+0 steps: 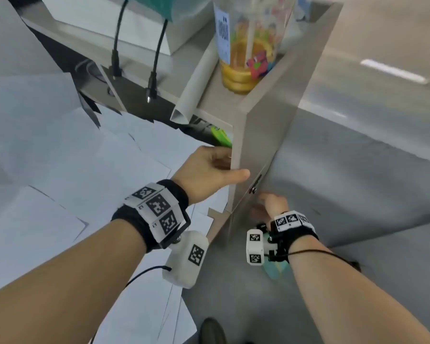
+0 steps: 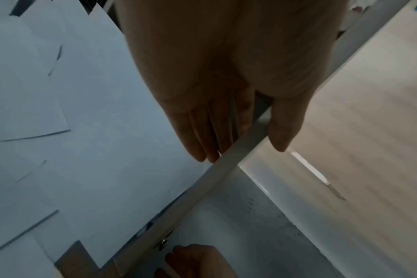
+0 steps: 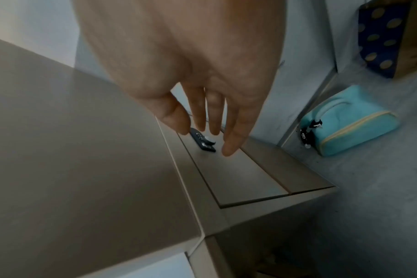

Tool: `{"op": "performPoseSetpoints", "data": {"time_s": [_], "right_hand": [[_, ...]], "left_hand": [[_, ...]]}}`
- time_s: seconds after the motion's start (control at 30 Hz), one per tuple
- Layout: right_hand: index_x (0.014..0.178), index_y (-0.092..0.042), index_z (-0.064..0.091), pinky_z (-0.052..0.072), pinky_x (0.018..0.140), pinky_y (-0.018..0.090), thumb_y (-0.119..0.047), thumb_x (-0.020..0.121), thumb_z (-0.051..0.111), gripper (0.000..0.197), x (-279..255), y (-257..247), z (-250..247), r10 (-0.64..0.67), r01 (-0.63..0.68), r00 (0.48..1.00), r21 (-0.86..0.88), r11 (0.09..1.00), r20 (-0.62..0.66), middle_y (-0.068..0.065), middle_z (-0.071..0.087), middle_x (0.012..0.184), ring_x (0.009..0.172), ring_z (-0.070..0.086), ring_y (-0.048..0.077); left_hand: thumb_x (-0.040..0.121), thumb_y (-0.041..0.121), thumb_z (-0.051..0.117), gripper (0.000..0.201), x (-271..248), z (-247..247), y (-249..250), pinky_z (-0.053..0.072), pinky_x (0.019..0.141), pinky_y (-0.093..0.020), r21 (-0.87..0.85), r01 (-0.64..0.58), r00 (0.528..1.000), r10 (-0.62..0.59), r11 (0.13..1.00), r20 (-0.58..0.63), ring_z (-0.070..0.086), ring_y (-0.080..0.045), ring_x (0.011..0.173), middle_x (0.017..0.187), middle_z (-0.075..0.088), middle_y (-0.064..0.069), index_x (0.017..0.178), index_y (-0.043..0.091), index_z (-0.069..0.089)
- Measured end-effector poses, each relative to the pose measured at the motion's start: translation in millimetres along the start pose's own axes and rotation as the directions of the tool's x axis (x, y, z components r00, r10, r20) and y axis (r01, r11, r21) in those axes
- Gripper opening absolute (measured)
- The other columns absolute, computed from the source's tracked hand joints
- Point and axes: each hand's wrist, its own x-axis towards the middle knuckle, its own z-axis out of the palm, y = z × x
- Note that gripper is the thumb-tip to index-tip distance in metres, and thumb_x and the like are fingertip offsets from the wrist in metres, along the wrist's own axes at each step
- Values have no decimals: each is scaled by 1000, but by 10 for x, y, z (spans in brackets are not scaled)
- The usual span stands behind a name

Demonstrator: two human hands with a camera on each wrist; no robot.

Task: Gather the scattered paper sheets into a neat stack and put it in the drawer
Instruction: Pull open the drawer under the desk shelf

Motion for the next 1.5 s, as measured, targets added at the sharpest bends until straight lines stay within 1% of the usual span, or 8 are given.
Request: {"op": "performPoseSetpoints", "data": {"time_s": [0.17, 0.5, 0.73, 0.83, 1.0, 1.2, 1.33, 1.5], "right_hand": [[117, -1, 65, 58, 79, 48, 3, 91, 54, 28, 299, 20, 184, -31, 31, 999, 20, 999, 14, 18, 64, 86, 88, 62, 33], [105, -12, 63, 54, 62, 31, -4, 93, 61, 14, 680, 158, 186, -115, 114, 993, -111, 987, -8, 10, 62, 93, 82, 56, 22], [102, -13, 64, 57, 88, 48, -6, 95, 60, 10, 682, 234, -49, -122, 107, 989, -158, 982, -86, 12, 65, 98, 77, 58, 19], [114, -7, 62, 58, 83, 46, -3, 97, 54, 19, 555, 238, -186, -125, 103, 974, -122, 987, -190, 18, 62, 104, 72, 56, 19], [136, -2, 46, 45, 93, 36, -29, 90, 62, 56, 162, 329, -174, -151, 94, 951, -214, 972, -270, 16, 59, 121, 106, 57, 33], [112, -1, 65, 37, 69, 29, -23, 92, 59, 31, -89, 470, -181, -166, 91, 981, -509, 856, -105, 12, 63, 92, 80, 56, 29], [110, 1, 60, 38, 64, 28, -16, 92, 56, 26, -202, 427, -384, -154, 34, 973, -552, 833, -172, 15, 61, 93, 76, 56, 29], [104, -4, 55, 43, 69, 32, -17, 93, 53, 17, -269, 488, -880, -116, -71, 956, -595, 801, -270, 16, 59, 93, 79, 57, 30]], "left_hand": [[87, 3, 73, 22, 96, -83, -35, 54, 93, -19, 25, -33, 999, 32, 999, 16, 73, -9, 99, 104, 78, 1, 109, 7, 77], [88, 1, 71, 19, 115, -82, -61, 54, 91, -17, 6, -27, 999, 27, 1000, 27, 73, -10, 100, 103, 79, 2, 104, 8, 78], [88, 5, 70, 23, 76, -31, -60, 52, 100, -25, 4, -11, 1000, 11, 1000, -10, 71, -6, 102, 104, 78, 7, 108, 13, 78], [88, 7, 71, 20, 54, 10, -63, 52, 100, -26, 15, -5, 999, 6, 1000, -46, 72, -6, 100, 101, 78, 7, 105, 14, 79], [88, 10, 70, 15, 20, 56, -65, 54, 92, -21, 12, 11, 994, -10, 1000, -107, 72, -10, 95, 96, 79, 4, 99, 15, 80], [88, 14, 70, 15, -15, 120, -110, 55, 100, -40, -22, 24, 987, -27, 999, -160, 72, -21, 98, 95, 79, 1, 98, 19, 81], [88, 12, 70, 14, -39, 168, -99, 54, 99, -49, -66, 23, 980, -36, 998, -197, 67, -39, 104, 99, 77, -13, 95, 19, 81], [80, 30, 73, 19, -80, 250, -154, 54, 100, -48, -114, 10, 971, -37, 993, -237, 72, -31, 102, 99, 78, -8, 96, 24, 82]]}}
